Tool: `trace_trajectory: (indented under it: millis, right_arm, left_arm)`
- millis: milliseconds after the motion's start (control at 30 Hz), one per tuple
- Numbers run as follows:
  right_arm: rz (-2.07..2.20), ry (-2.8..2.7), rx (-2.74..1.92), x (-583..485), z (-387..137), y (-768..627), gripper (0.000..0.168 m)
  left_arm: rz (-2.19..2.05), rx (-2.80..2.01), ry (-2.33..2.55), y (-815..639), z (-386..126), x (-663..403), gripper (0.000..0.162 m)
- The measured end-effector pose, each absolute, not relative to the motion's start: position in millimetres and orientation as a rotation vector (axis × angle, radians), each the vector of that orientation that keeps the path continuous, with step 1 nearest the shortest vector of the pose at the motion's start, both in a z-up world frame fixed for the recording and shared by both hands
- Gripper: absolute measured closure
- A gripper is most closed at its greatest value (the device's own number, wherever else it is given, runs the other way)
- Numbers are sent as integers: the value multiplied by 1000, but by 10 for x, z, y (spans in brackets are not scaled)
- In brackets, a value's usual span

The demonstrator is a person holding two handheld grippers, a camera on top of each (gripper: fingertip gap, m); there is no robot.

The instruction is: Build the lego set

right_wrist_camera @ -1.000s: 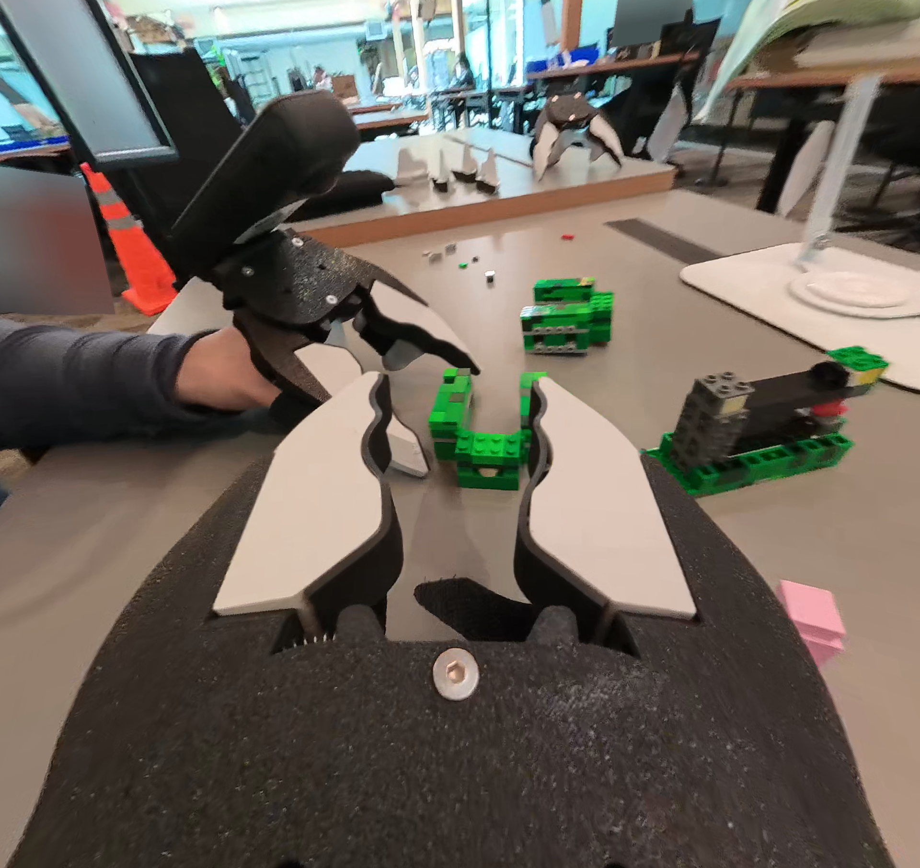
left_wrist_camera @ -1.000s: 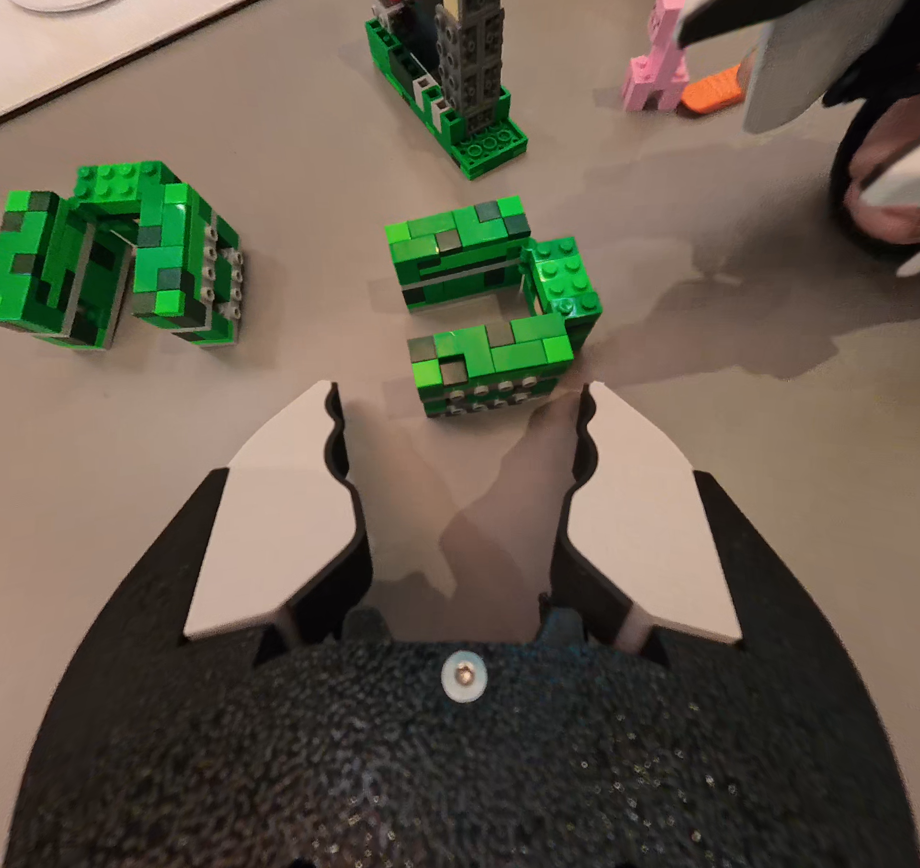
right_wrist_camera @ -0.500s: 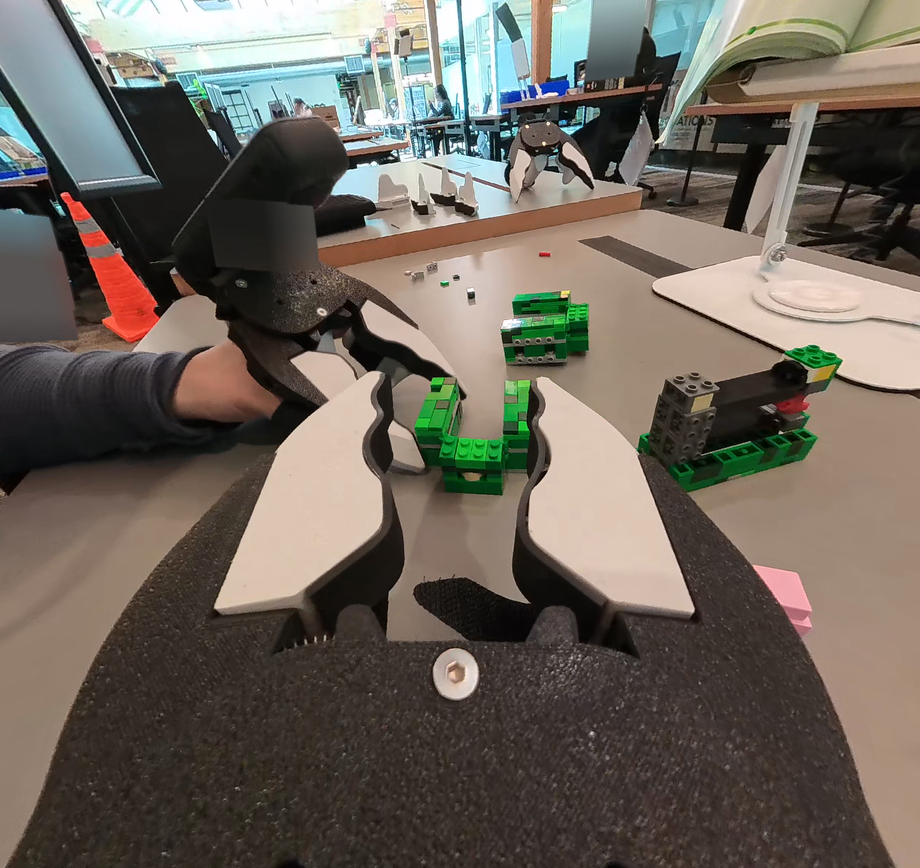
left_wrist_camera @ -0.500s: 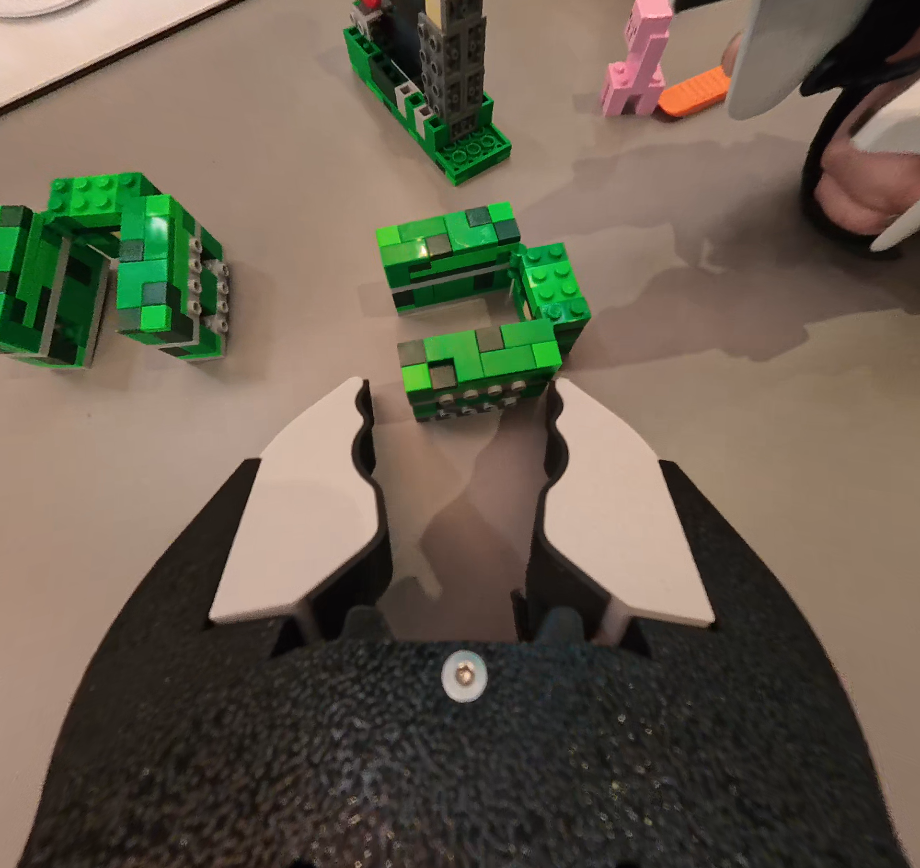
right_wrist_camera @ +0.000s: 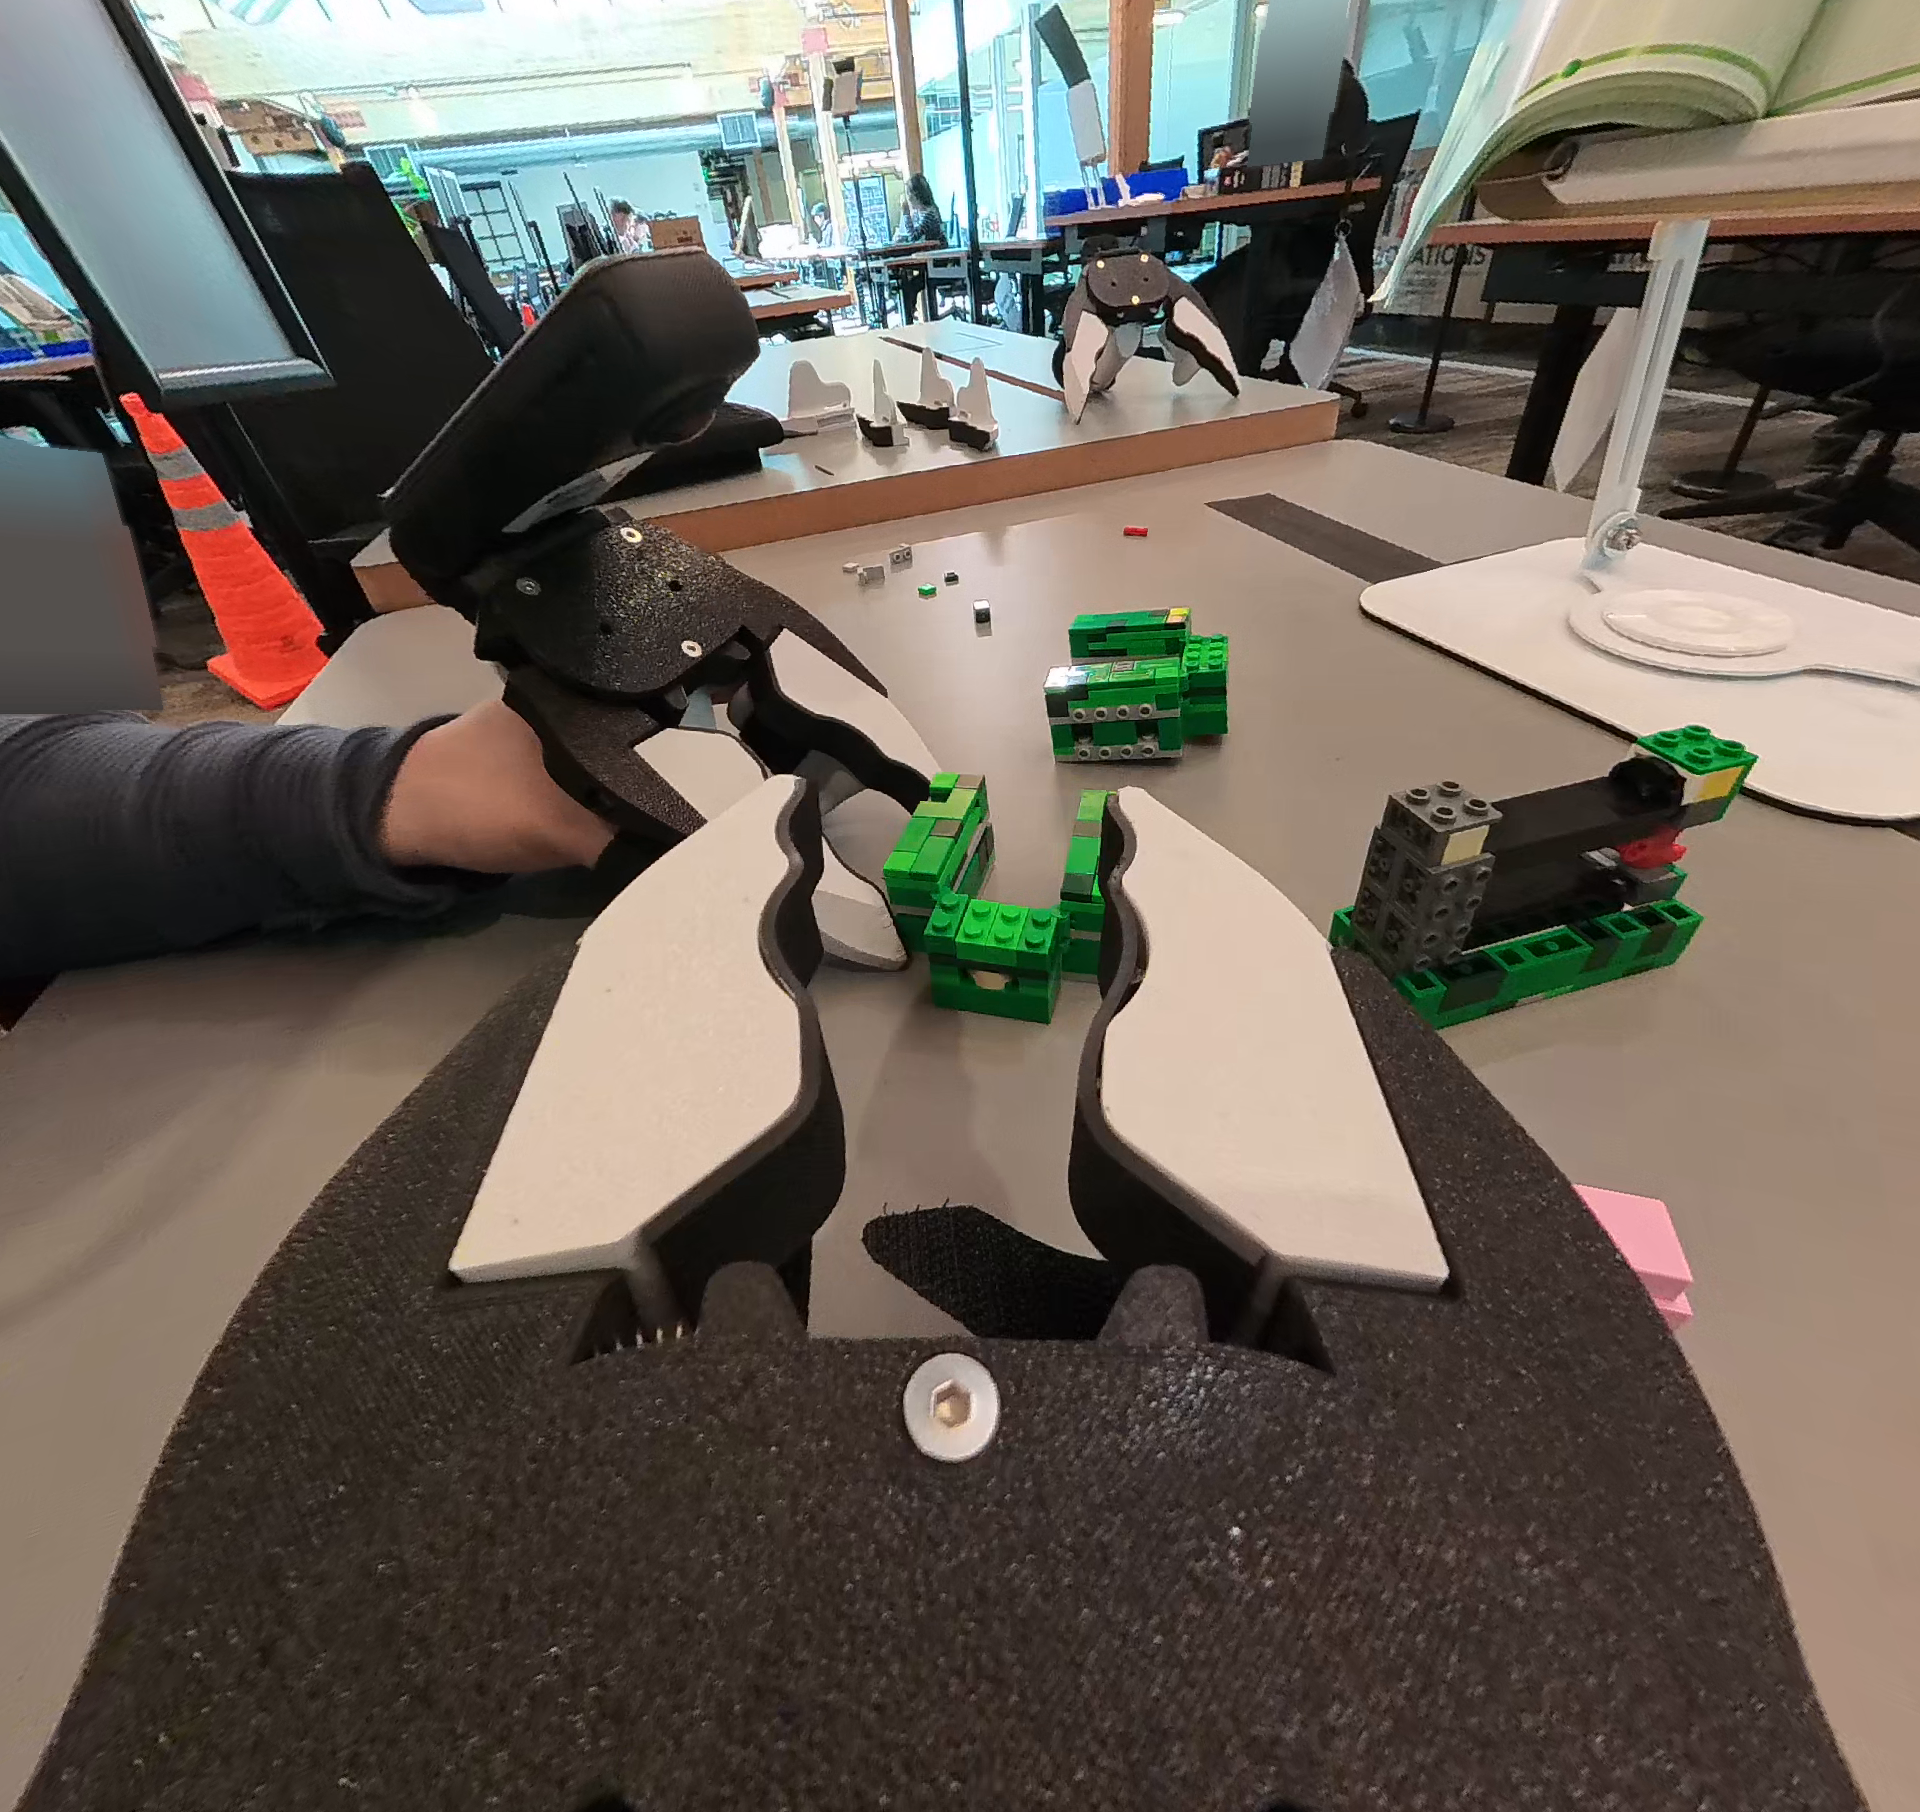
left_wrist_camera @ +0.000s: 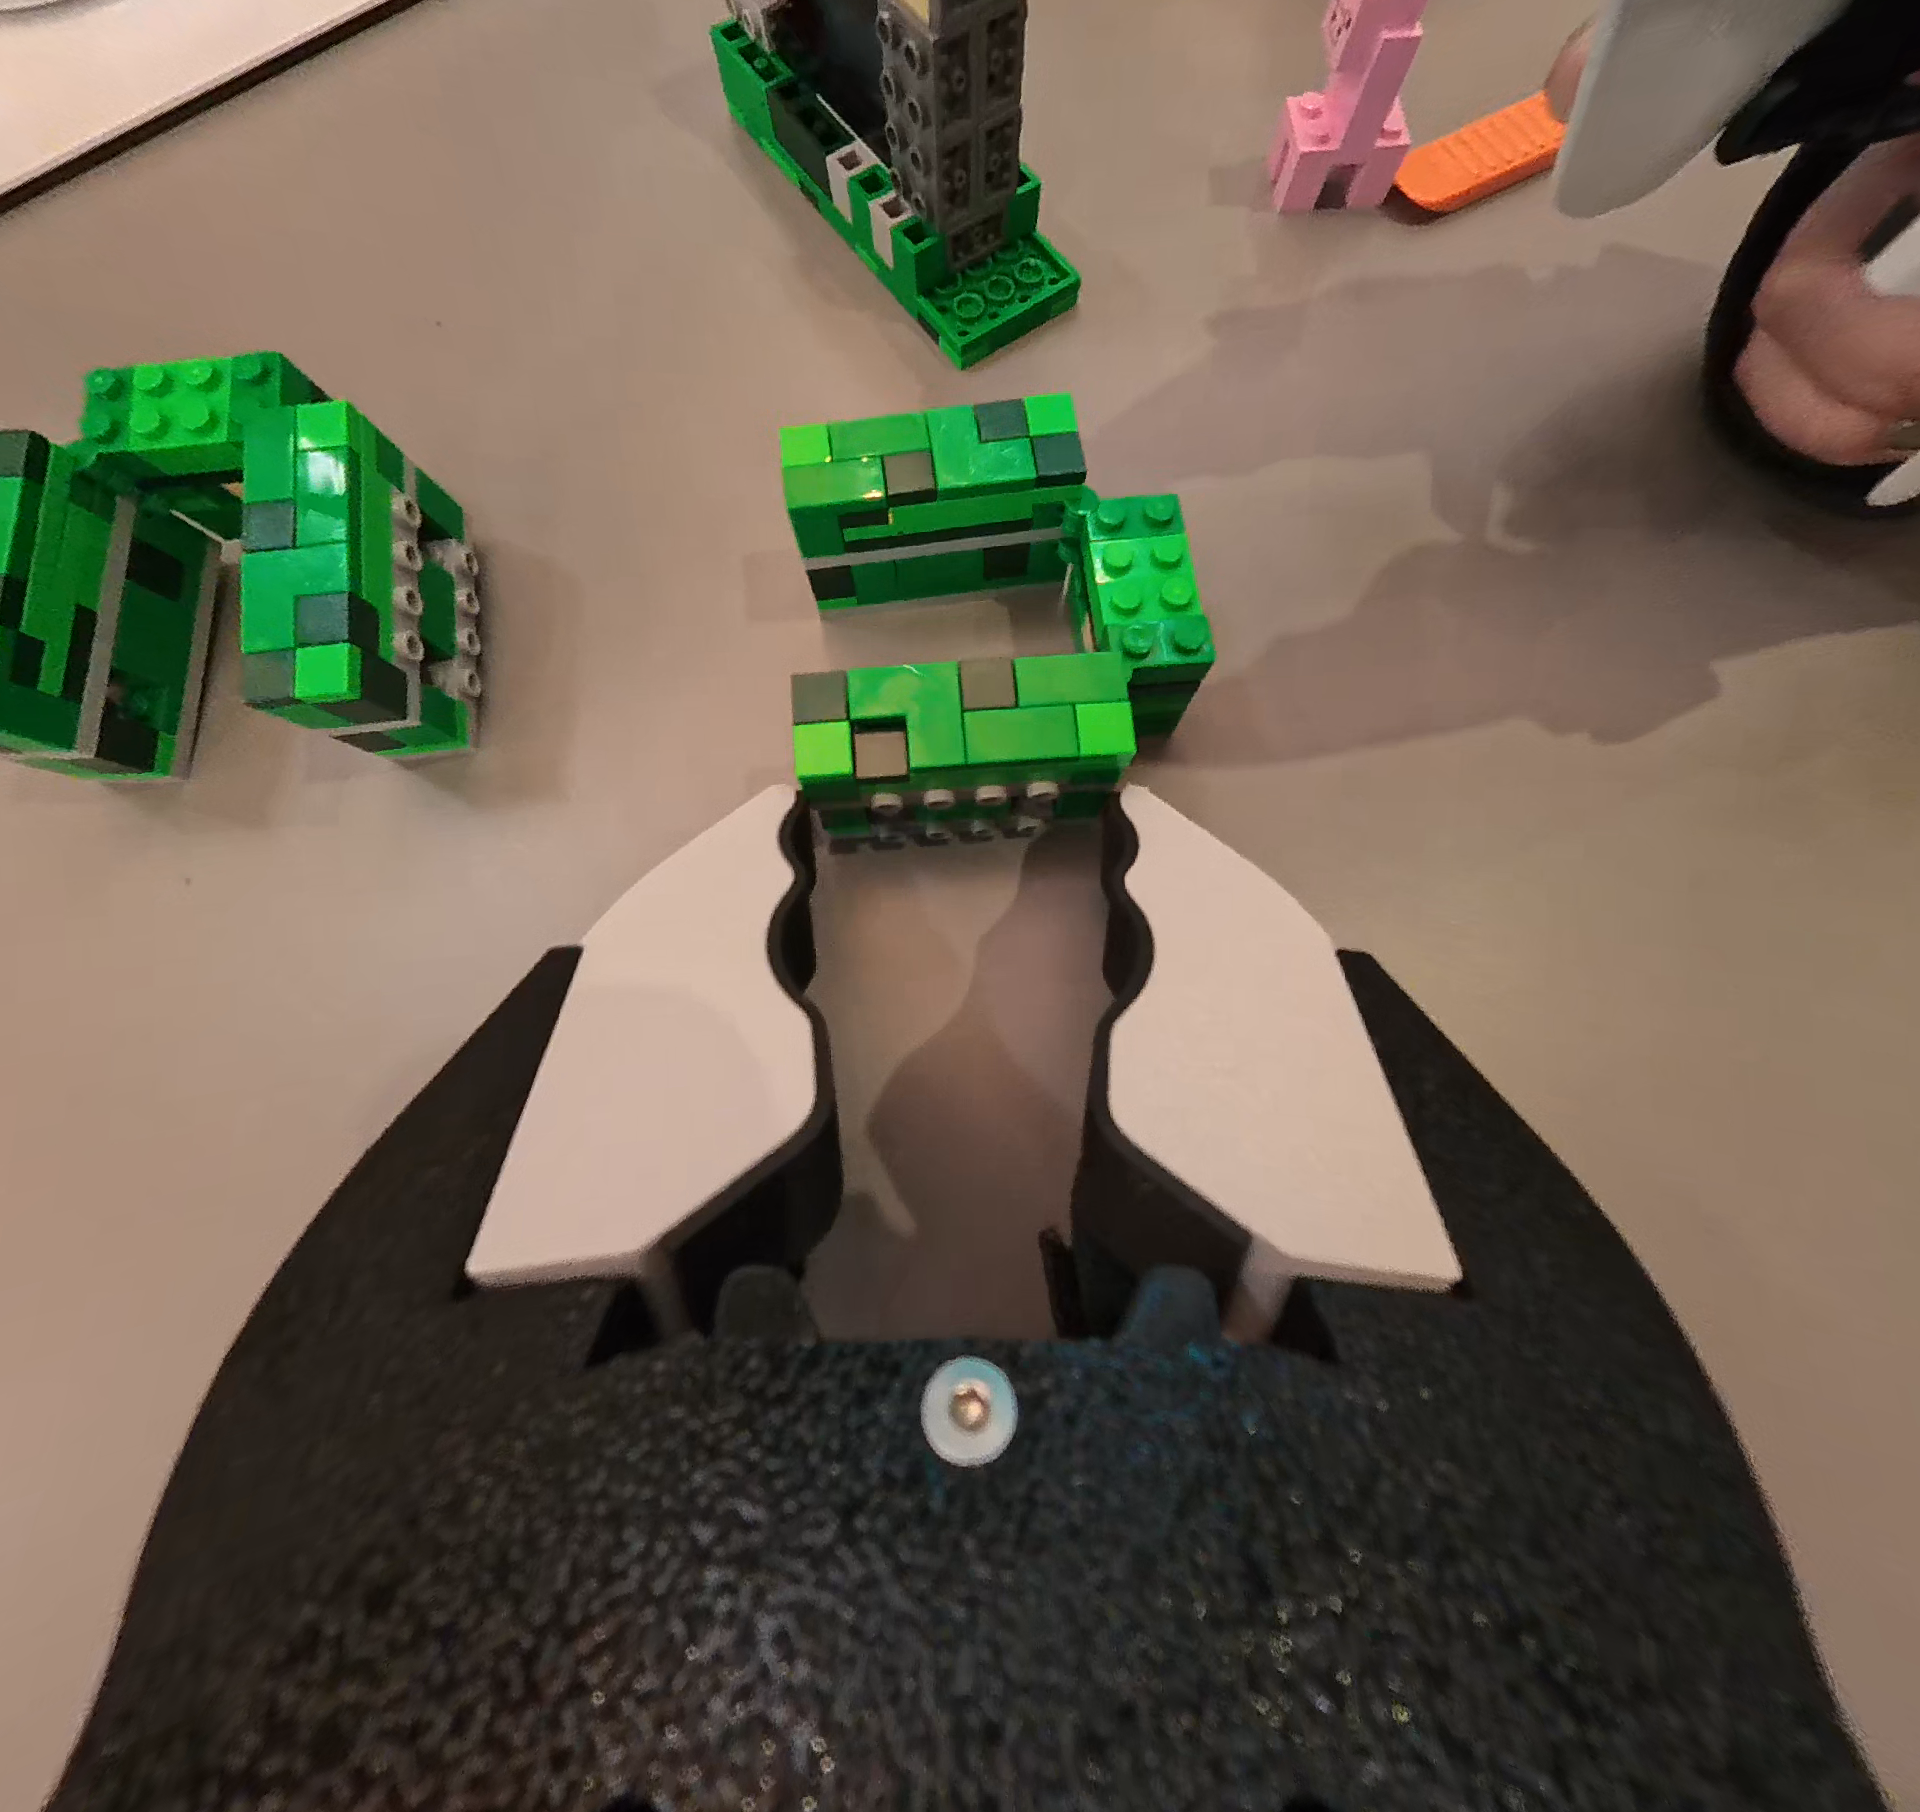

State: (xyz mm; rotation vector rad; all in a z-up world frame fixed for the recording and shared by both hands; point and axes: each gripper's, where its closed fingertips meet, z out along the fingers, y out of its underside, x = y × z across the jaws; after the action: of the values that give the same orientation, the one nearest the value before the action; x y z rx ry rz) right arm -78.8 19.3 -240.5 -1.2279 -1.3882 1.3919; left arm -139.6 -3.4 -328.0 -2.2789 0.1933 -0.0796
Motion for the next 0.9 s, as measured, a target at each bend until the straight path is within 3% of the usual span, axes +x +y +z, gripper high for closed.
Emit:
trace_trajectory:
  millis: [233, 533, 900]
  right_arm:
    - [1337, -1394, -1271, -813, -2447, 225, 118]
    - [883, -1615, -1595, -937, -3019, 229, 116]
    - [727, -1699, -1693, -1083, -3235, 227, 121]
  left_arm:
    - [-106, -2280, 205, -16, -3282, -1405, 111]
    - [-130, -2277, 199, -10, -3276, -1412, 113]
    - [-132, -2277, 208, 2, -3279, -1408, 112]
